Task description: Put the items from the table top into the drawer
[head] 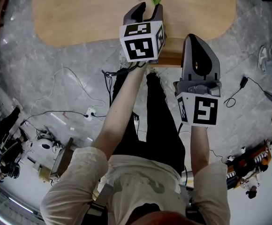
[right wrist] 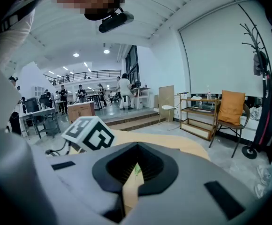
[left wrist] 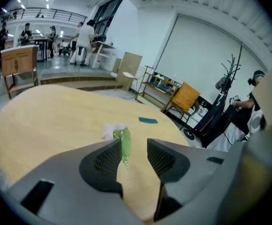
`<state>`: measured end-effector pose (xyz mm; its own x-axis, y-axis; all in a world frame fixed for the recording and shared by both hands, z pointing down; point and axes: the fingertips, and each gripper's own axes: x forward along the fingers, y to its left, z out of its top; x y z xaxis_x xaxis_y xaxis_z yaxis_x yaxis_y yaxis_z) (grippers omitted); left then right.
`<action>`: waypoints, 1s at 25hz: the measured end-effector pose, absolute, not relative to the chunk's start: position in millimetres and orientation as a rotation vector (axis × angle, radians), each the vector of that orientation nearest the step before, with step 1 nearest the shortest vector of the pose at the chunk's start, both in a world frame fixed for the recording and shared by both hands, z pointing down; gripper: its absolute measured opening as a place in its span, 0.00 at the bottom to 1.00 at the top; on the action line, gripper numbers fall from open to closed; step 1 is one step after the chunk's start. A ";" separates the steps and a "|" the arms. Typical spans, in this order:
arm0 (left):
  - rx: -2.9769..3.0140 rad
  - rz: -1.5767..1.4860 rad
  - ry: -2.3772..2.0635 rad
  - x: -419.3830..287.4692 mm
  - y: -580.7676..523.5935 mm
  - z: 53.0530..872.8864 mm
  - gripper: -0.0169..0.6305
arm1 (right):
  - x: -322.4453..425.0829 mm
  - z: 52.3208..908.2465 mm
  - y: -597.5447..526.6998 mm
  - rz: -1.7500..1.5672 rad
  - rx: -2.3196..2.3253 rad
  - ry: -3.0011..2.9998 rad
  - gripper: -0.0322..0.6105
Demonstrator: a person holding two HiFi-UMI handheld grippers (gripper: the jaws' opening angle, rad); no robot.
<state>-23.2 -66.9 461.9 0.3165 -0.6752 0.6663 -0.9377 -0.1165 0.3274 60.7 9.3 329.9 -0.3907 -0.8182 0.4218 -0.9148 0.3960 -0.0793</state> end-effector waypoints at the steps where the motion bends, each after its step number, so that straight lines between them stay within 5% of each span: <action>1: 1.832 0.482 -1.418 -19.8 -71.1 478.6 0.27 | 64.4 333.7 9.1 0.440 1.511 -2.333 0.06; 18: 1.600 0.664 -1.414 -13.8 -100.0 584.5 0.33 | 84.3 360.3 5.6 0.531 1.525 -2.287 0.06; 25: 1.577 0.802 -1.484 -29.3 -97.9 586.3 0.11 | 81.1 356.0 3.8 0.524 1.519 -2.297 0.06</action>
